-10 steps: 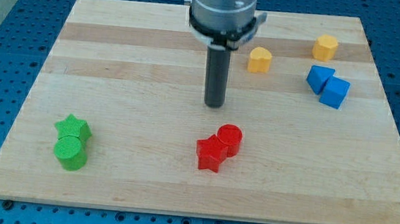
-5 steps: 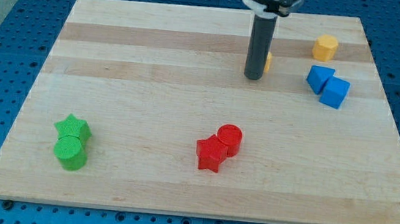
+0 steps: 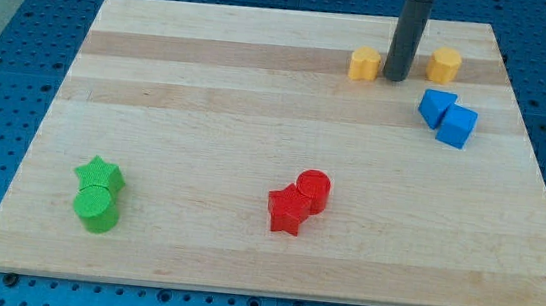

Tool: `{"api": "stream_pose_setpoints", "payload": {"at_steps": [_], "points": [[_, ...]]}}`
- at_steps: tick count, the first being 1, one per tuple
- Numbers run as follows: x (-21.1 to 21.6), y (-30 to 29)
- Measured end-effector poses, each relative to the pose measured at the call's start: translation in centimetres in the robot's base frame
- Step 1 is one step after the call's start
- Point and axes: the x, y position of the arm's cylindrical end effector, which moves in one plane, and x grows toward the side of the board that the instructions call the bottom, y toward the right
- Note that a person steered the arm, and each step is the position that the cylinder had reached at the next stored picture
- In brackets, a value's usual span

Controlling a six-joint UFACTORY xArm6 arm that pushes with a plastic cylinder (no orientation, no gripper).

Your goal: Move the heart at the top center of the board

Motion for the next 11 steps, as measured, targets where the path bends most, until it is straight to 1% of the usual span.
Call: {"api": "stream_pose_setpoints", "payload": {"at_steps": [5,7,11], "points": [[0.5,-10.1],[0.3,-11.0],[-6.0,-11.1]]}}
